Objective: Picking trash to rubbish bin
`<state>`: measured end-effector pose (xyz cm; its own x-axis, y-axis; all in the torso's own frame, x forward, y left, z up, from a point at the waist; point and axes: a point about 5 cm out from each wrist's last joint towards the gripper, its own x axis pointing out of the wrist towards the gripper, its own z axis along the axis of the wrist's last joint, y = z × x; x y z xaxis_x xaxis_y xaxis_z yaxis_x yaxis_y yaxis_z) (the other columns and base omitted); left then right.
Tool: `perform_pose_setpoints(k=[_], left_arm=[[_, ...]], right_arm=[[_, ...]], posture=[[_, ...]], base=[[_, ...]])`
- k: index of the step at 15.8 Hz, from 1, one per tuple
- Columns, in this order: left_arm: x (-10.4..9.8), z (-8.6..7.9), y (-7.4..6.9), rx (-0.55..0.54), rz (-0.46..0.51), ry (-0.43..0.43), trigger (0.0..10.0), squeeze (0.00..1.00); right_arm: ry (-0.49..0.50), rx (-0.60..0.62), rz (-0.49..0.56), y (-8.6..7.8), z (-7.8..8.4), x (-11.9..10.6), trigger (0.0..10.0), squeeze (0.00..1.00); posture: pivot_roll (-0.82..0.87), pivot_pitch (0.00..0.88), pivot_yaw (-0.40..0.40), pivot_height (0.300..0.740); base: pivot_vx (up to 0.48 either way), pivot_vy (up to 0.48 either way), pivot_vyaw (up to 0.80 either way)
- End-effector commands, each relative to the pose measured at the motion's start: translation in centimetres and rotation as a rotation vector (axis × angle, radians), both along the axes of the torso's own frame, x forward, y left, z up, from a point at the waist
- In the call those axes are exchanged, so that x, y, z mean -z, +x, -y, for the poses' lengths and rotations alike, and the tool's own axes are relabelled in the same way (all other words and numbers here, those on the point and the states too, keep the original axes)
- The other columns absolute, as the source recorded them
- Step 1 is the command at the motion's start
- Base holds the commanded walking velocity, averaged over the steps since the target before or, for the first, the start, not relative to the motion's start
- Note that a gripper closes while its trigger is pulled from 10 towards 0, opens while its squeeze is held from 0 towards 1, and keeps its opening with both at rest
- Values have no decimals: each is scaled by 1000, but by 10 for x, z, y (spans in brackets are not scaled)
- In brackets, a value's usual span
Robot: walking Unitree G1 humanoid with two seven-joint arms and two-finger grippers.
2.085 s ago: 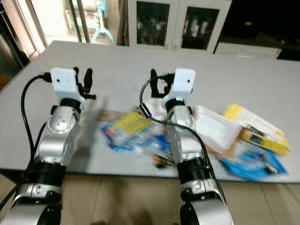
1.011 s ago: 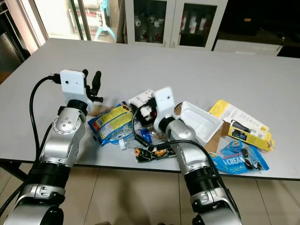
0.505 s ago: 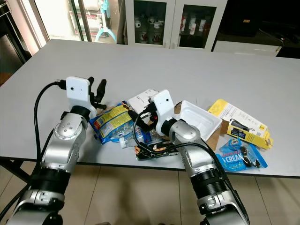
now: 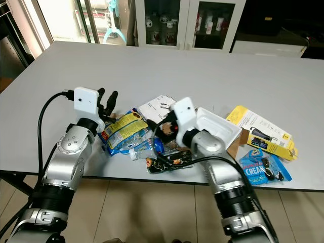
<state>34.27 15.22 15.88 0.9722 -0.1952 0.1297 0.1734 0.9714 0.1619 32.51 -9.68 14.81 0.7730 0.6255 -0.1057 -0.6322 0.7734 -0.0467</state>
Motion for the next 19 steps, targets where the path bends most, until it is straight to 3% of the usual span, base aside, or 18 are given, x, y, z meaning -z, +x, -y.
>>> perform_pose_setpoints(k=[1, 6, 13, 14, 15, 19], left_arm=[[-1, 3, -2, 24, 1, 23, 10000, 0], [4, -1, -4, 50, -21, 80, 10000, 0], [13, -7, -8, 139, -66, 172, 10000, 0], [15, -7, -9, 165, -78, 191, 10000, 596], [16, -7, -10, 209, -97, 175, 10000, 1000], [15, -11, -12, 251, -127, 167, 10000, 1000]], right_arm=[[-8, 17, 9, -2, 6, -3, 10000, 0], [-38, 52, 6, -7, 23, -5, 10000, 0], [-63, 45, -1, -14, 29, -4, 10000, 0], [-64, 43, -3, -15, 29, -3, 10000, 0], [-65, 42, -6, -16, 29, -2, 10000, 0], [-55, 42, -22, -16, 25, 2, 10000, 0]], posture=[[-42, 65, -12, 740], [-34, 59, -7, 740], [-32, 31, -5, 740], [-32, 29, -5, 740], [-30, 28, -4, 740], [-17, 28, -5, 740]], base=[[0, 0, 0], [0, 0, 0], [0, 0, 0], [0, 0, 0], [0, 0, 0], [0, 0, 0]])
